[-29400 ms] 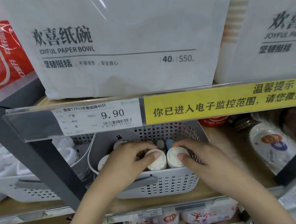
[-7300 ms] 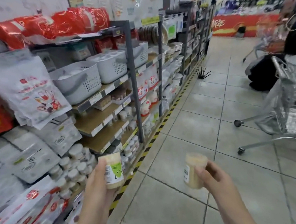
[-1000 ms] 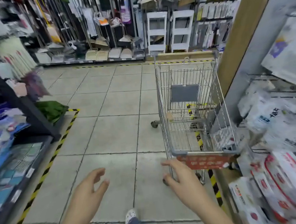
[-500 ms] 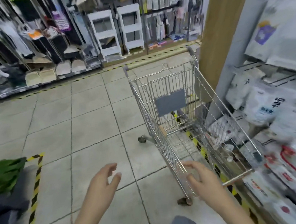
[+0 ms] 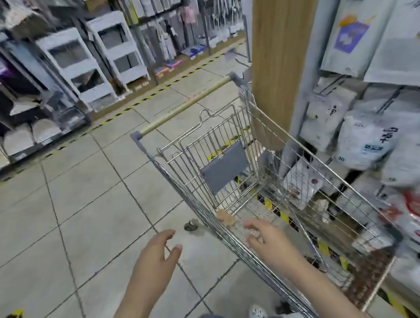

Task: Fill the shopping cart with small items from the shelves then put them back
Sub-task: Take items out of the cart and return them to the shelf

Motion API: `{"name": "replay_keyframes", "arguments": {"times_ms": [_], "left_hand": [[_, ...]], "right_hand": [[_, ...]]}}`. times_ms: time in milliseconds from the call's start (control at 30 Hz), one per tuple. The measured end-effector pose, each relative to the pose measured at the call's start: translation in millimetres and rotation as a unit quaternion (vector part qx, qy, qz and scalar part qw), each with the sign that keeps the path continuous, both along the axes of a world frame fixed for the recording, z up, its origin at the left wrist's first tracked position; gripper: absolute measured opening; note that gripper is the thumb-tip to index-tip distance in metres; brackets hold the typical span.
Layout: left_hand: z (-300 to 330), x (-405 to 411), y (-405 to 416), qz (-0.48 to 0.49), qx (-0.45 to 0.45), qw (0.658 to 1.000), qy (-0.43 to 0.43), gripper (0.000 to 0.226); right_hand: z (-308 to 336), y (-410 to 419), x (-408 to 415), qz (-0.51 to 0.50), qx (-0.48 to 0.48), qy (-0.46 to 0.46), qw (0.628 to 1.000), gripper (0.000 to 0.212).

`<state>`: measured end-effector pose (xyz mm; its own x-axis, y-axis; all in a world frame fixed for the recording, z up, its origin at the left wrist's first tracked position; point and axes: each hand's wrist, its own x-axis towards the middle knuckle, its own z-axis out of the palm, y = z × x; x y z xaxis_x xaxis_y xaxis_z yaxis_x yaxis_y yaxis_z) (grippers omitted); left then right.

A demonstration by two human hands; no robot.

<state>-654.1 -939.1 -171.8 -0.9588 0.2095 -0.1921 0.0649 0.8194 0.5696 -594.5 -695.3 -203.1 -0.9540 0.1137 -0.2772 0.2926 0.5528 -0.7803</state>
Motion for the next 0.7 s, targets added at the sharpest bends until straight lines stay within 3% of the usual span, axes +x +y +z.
{"name": "replay_keyframes", "arguments": {"times_ms": [167, 400, 600, 700], "left_hand": [[-13, -76, -16, -0.037, -0.016, 0.999, -0.012, 0.036], [-26, -200, 36, -0.204, -0.033, 0.978, -0.025, 0.037], [-65, -276, 97, -0.384, -0.081, 0.917, -0.072, 0.036], [-102, -300, 121, -0.472, -0.145, 0.865, -0.088, 0.029]], "right_hand": [[-20, -6, -41, -0.040, -0.004, -0.011, 0.999, 0.031], [-53, 18, -55, -0.245, -0.005, -0.100, 0.964, 0.033], [-92, 1, -79, -0.355, -0.029, -0.146, 0.923, 0.025], [-121, -11, -110, -0.360, -0.071, -0.166, 0.915, 0.018]]}}
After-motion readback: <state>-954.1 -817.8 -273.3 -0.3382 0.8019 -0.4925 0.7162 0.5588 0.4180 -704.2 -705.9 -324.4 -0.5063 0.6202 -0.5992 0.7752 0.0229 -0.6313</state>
